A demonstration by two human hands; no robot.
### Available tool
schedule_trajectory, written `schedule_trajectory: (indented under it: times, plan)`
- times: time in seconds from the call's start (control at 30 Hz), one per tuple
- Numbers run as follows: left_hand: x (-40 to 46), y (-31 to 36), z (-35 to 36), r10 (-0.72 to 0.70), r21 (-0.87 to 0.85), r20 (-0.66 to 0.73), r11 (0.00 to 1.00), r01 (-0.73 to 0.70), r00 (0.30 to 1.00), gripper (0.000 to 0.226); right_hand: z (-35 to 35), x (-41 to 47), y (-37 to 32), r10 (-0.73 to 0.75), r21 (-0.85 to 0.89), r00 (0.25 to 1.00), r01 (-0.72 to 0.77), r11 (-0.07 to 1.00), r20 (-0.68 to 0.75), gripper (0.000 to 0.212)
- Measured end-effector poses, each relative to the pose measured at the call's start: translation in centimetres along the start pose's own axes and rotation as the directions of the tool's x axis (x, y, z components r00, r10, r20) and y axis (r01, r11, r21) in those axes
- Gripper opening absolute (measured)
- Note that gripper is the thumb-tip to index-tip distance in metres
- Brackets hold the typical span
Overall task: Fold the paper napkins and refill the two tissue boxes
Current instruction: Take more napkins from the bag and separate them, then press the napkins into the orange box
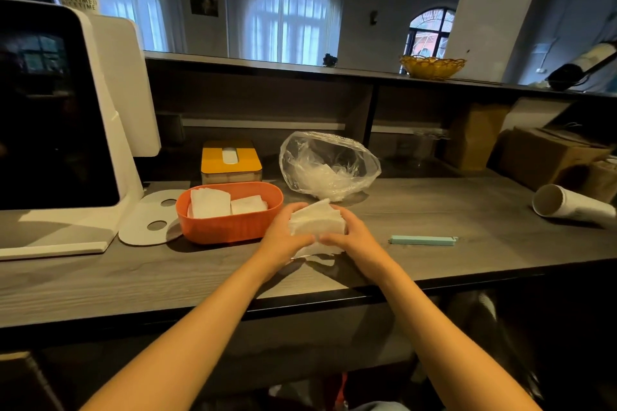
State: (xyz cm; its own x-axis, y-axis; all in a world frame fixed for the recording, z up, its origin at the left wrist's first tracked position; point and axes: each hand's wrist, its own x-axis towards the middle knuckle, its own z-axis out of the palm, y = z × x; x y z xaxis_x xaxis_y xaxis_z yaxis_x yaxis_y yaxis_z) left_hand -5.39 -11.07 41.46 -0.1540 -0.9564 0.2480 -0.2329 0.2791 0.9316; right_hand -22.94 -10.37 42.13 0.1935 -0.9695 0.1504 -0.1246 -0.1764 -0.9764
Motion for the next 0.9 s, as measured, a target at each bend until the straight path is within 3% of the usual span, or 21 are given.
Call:
schedule_trajectory:
  times: [0.07, 0.13, 0.23, 0.3, 0.4, 0.5, 0.63, 0.73, 0.87, 0.9]
  plan:
    - [-0.1, 0.1, 1.6, -0.066, -0.191, -0.12, 0.981, 0.043, 0.991, 0.03, 1.8, 0.4, -0.2, 0.048, 0.09, 0.983, -0.032, 0.995, -0.175, 0.043]
    - [0.0, 0.5, 3.2, -0.151, -0.319, -0.245, 0.945, 0.068, 0.958, 0.02, 3.4, 1.3, -0.2, 0.076, 0.098, 0.907, -0.039, 0.994, -0.415, 0.03]
    - [0.3, 0.9, 4.4, -0.223, -0.285, -0.429, 0.953, 0.104, 0.875, 0.025, 4.6, 2.1, 0.0, 0.103, 0.101, 0.823, -0.056, 0.993, -0.558, 0.029]
    - [0.5, 0.9, 4.3, -0.219, -0.252, -0.505, 0.962, 0.1, 0.835, 0.025, 4.3, 2.3, 0.0, 0.132, 0.124, 0.792, -0.072, 0.99, -0.596, 0.03]
    - [0.8, 0.8, 4.3, -0.18, -0.241, -0.512, 0.969, 0.06, 0.84, 0.023, 3.9, 2.1, -0.1, 0.138, 0.169, 0.786, -0.044, 0.985, -0.602, 0.012]
    - [0.9, 0.7, 4.5, -0.166, -0.241, -0.485, 0.969, 0.051, 0.859, 0.018, 4.0, 2.1, 0.3, 0.089, 0.104, 0.814, -0.036, 0.994, -0.575, 0.015]
    - [1.3, 0.7, 4.3, -0.199, -0.202, -0.534, 0.974, 0.104, 0.822, 0.016, 3.7, 2.2, 0.3, 0.108, 0.112, 0.772, -0.048, 0.993, -0.626, 0.014]
    - [1.5, 0.8, 4.3, -0.161, -0.191, -0.486, 0.979, 0.075, 0.859, 0.014, 4.2, 2.4, 0.1, 0.065, 0.066, 0.82, -0.033, 0.997, -0.568, 0.019]
    - [1.8, 0.8, 3.8, -0.169, -0.1, -0.532, 0.986, 0.137, 0.829, 0.013, 4.2, 2.3, 0.1, 0.12, 0.109, 0.751, -0.065, 0.992, -0.649, 0.014]
    - [1.8, 0.8, 3.8, -0.156, -0.091, -0.52, 0.988, 0.127, 0.84, 0.012, 4.0, 2.2, 0.0, 0.103, 0.122, 0.764, -0.032, 0.992, -0.636, 0.016]
